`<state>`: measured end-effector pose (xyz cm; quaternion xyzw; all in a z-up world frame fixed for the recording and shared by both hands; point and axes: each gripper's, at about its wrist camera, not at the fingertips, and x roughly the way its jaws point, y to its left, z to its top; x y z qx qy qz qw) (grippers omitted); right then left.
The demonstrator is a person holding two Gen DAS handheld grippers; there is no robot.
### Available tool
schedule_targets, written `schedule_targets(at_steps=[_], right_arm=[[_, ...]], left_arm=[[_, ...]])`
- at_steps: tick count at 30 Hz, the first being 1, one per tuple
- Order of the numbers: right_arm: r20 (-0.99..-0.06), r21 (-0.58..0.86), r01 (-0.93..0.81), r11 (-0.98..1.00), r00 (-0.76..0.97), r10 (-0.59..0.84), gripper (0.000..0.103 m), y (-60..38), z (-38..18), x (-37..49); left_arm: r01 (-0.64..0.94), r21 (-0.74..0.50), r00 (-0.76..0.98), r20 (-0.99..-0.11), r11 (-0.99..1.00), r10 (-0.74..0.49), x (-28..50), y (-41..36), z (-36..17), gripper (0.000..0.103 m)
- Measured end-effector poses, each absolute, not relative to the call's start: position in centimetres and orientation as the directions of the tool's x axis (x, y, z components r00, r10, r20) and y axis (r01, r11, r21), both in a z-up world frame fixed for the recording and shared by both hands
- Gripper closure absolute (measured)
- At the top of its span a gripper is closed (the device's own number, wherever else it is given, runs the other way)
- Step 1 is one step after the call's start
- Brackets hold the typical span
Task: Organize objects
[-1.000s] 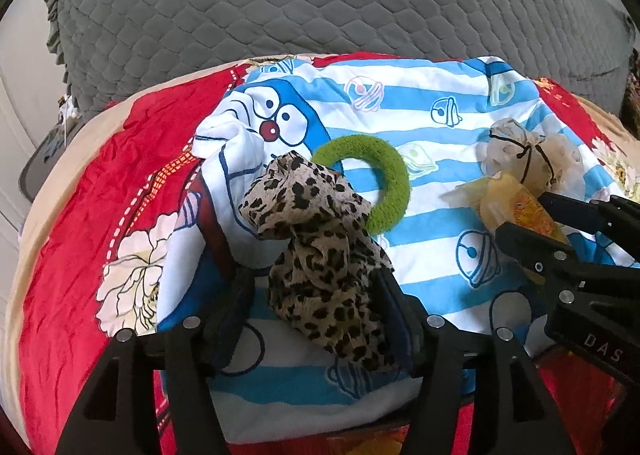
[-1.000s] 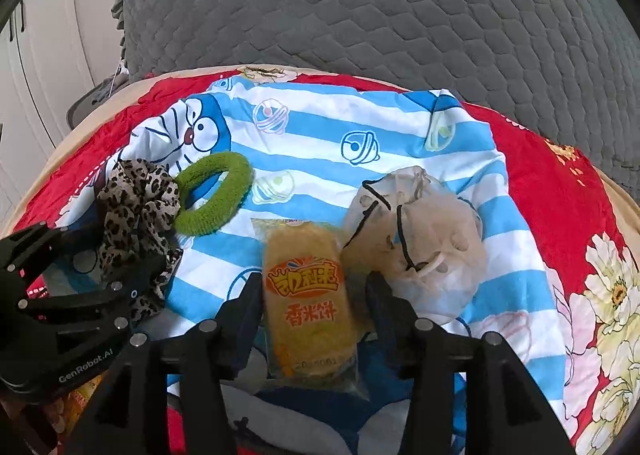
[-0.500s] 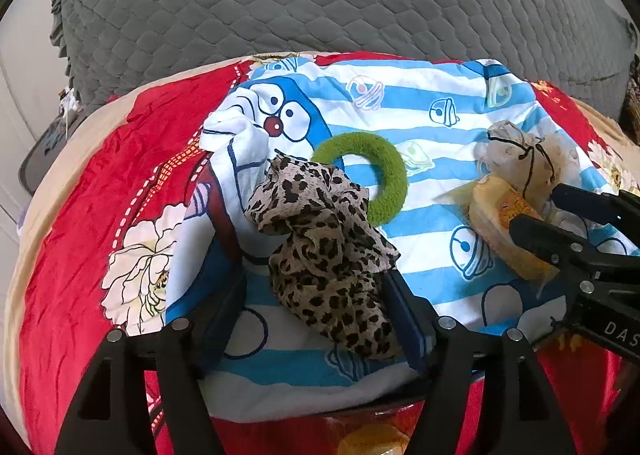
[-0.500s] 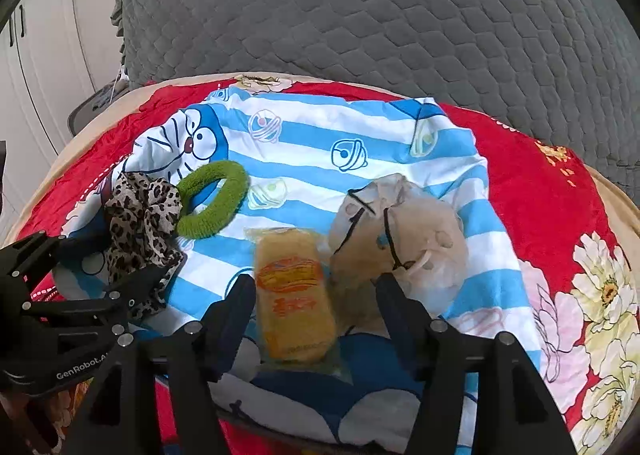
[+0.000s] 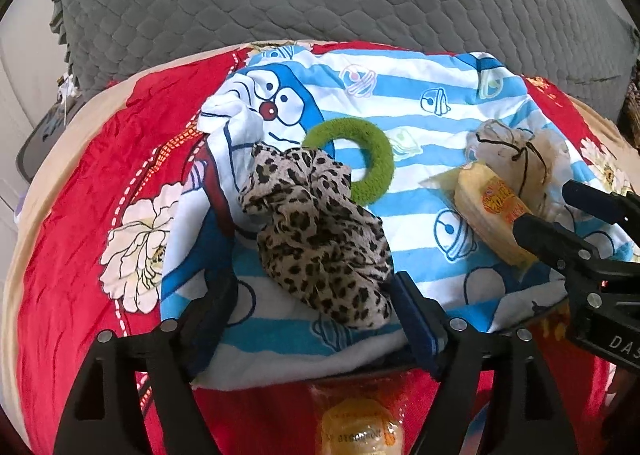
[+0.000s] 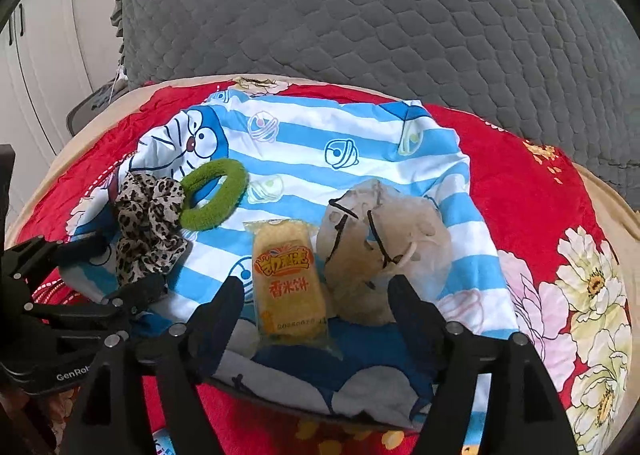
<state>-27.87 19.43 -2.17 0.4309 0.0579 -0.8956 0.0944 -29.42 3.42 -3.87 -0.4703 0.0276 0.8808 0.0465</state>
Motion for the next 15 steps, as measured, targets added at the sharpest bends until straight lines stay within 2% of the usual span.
schedule_targets(at_steps=[15], right_arm=[[-0.789,-0.031,0.213,-0.977,-0.605,-0.108,0.019,19.84,-1.49,-27.03]], left_arm=[[-0.094,-0.024,-0.544,-0.836,-0.995,0.071,-28.61,2.96,-3.1,0.021]])
